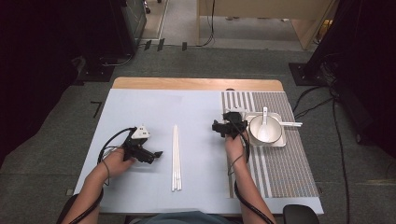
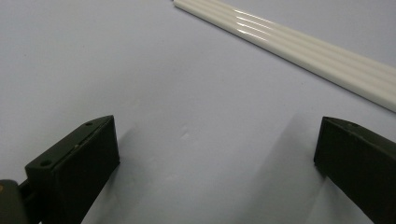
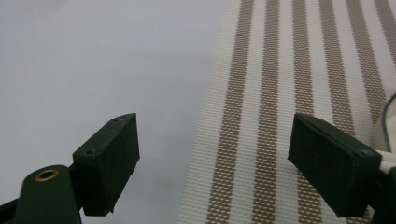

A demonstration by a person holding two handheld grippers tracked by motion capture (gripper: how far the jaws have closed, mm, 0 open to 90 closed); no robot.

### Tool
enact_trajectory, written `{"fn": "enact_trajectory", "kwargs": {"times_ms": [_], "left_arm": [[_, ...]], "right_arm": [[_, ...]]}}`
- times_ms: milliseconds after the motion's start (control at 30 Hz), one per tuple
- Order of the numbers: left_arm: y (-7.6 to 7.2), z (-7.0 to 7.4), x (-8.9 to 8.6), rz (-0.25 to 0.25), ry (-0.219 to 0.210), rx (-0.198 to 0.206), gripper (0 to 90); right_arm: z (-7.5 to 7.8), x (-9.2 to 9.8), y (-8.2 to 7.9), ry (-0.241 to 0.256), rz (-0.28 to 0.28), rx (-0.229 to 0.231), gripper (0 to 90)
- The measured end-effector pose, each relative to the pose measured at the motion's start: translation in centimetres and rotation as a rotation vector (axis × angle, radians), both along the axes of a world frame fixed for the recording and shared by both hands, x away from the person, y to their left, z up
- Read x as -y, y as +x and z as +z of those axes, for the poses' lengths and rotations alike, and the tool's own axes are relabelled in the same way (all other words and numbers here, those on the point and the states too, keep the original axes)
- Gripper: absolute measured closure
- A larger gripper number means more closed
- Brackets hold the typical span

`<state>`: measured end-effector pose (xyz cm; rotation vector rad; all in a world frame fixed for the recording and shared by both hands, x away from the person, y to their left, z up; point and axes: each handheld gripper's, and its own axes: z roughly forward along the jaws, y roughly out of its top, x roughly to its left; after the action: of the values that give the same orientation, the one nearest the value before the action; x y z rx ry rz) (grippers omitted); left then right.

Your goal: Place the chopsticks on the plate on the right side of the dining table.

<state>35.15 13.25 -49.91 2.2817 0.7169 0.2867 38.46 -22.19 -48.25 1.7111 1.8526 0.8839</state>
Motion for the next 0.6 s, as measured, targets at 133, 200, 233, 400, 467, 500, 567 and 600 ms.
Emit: {"fn": "enact_trajectory", "kwargs": {"times_ms": [133,200,233,400,467,500,567,600], "left_arm": [[0.0,0.0,0.0,0.000,0.000,0.000,0.0],[0.0,0.0,0.0,0.000,0.000,0.000,0.0],[0.0,0.0,0.0,0.000,0.000,0.000,0.0],[0.0,0.0,0.0,0.000,0.000,0.000,0.0],[0.0,0.0,0.0,0.000,0.000,0.000,0.0],[0.0,0.0,0.0,0.000,0.000,0.000,0.0],[0.0,0.0,0.0,0.000,0.000,0.000,0.0],[0.0,0.0,0.0,0.001,0.000,0.000,0.0]], "right_arm": [[0.1,-0.9,-0.8,-0.014,0.114,0.014,17.5],[0.0,-1.5,-1.3,-0.023,0.173,0.013,18.3],[-0.1,-1.7,-1.5,-0.024,0.192,0.013,19.3],[-0.7,-2.7,-2.5,-0.019,0.277,0.010,19.8],[-0.8,-2.9,-2.7,-0.025,0.299,0.009,21.0],[-0.9,-2.9,-2.8,-0.025,0.309,0.009,21.0],[-1.0,-3.0,-3.0,-0.017,0.326,0.012,21.2],[-1.1,-3.1,-3.1,-0.019,0.337,0.011,21.5]]}}
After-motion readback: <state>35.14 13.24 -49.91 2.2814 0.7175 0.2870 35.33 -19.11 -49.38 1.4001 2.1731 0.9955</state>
